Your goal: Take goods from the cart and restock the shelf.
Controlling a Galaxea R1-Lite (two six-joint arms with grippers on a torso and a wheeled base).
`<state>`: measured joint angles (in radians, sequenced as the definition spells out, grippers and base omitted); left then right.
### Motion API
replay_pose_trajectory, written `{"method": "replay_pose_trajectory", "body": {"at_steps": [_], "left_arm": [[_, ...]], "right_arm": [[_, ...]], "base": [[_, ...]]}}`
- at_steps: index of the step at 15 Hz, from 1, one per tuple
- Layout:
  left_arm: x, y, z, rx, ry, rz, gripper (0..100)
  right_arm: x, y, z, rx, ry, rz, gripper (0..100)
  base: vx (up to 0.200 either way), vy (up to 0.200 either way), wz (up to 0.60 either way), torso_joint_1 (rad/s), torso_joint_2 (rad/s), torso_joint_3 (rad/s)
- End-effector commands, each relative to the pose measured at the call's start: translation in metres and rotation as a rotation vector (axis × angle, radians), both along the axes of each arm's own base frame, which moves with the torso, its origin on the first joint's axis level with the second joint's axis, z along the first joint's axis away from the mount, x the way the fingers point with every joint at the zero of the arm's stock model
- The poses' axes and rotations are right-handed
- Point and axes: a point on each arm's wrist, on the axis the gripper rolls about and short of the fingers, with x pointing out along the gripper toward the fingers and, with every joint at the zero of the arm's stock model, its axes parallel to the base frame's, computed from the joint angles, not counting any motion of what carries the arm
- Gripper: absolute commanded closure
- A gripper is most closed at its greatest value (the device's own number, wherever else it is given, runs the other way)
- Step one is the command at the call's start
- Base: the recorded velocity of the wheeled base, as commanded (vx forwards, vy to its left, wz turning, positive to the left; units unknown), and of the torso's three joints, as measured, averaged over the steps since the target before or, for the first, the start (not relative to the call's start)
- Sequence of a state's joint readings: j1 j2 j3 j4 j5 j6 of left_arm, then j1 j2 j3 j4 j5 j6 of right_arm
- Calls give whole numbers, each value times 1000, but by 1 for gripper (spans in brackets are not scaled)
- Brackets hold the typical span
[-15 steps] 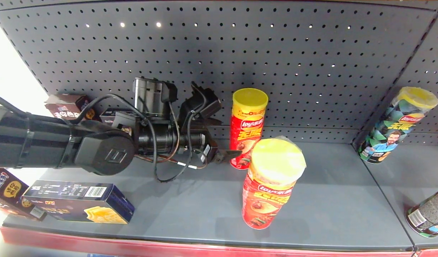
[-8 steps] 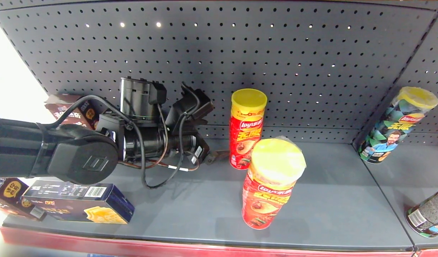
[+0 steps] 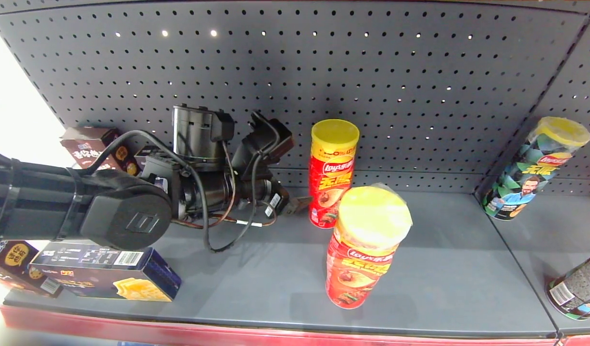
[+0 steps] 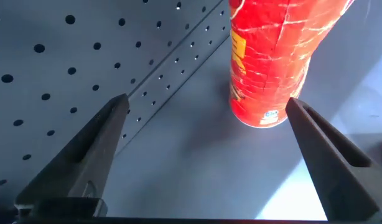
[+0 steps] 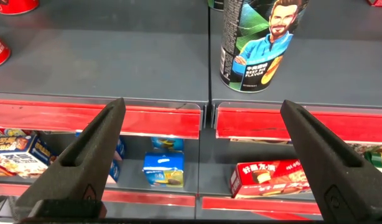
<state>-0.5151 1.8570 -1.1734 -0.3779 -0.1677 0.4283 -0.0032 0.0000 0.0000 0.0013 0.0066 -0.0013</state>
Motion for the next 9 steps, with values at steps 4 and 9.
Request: {"method": "replay_pose_trajectory", "body": {"at_steps": [4, 9], "left_arm": [[10, -5, -8, 6, 10, 8, 0], [13, -5, -9, 5, 12, 15, 0]], "right_arm": [[0, 0, 0, 0, -1, 1, 0], [0, 0, 0, 0, -1, 1, 0]], "base": [[0, 0, 0, 0, 0, 0], [0, 0, 0, 0, 0, 0]]}}
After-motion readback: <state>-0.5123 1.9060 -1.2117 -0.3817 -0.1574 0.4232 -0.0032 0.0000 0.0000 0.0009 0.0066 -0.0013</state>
